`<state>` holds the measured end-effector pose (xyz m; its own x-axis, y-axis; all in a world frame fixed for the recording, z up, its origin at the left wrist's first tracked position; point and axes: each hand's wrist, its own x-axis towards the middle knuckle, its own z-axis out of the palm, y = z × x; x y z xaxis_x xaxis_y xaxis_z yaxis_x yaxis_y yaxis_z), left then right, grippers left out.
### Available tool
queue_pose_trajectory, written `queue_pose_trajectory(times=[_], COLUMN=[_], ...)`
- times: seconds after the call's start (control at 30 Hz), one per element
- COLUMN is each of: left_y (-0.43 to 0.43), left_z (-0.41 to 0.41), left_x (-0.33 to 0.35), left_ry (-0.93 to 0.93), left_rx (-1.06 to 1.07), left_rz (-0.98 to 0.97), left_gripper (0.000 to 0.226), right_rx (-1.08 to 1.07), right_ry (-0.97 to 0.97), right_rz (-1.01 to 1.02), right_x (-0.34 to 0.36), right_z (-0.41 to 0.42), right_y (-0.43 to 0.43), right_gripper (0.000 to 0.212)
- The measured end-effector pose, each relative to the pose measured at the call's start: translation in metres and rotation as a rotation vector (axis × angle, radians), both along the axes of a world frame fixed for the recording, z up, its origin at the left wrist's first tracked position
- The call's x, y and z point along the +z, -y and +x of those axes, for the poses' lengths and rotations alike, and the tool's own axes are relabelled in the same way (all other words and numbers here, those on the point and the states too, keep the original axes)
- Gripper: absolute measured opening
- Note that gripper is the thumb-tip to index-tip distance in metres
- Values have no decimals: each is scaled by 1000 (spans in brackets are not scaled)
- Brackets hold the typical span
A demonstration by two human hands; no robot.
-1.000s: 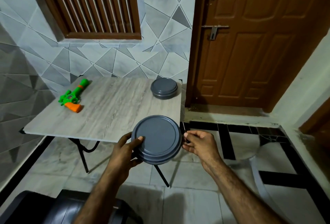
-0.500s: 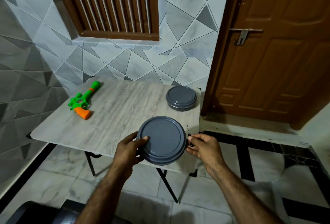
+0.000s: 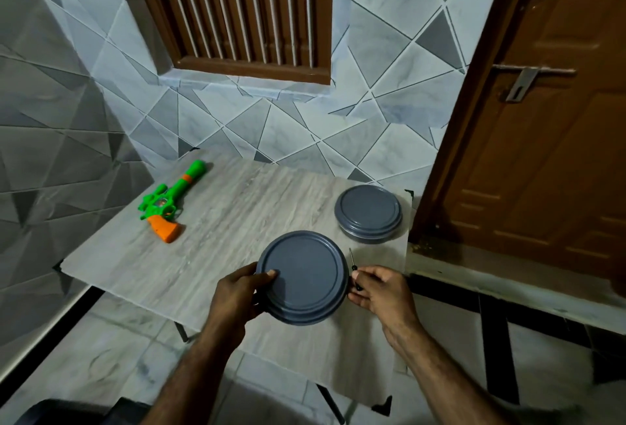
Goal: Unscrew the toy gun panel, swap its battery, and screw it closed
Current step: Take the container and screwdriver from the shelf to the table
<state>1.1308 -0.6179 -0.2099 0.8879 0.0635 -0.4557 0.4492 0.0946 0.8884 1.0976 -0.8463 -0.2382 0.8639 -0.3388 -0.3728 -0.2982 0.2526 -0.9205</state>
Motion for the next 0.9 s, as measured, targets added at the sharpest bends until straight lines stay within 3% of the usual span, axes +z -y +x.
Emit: queue_pose_trajectory(times=[0.47, 0.9], left_y=[-1, -33], left_z=[49, 126], left_x=[-3, -25], left_ry=[-3, -12], left_rx=[76, 2], left_rz=[69, 80], left_gripper=[16, 23], right_rx=[58, 61], right_ry=[-31, -91], right_rz=[9, 28], right_x=[-11, -24], right_z=[55, 119], right_y=[1, -27], right_gripper=[6, 5])
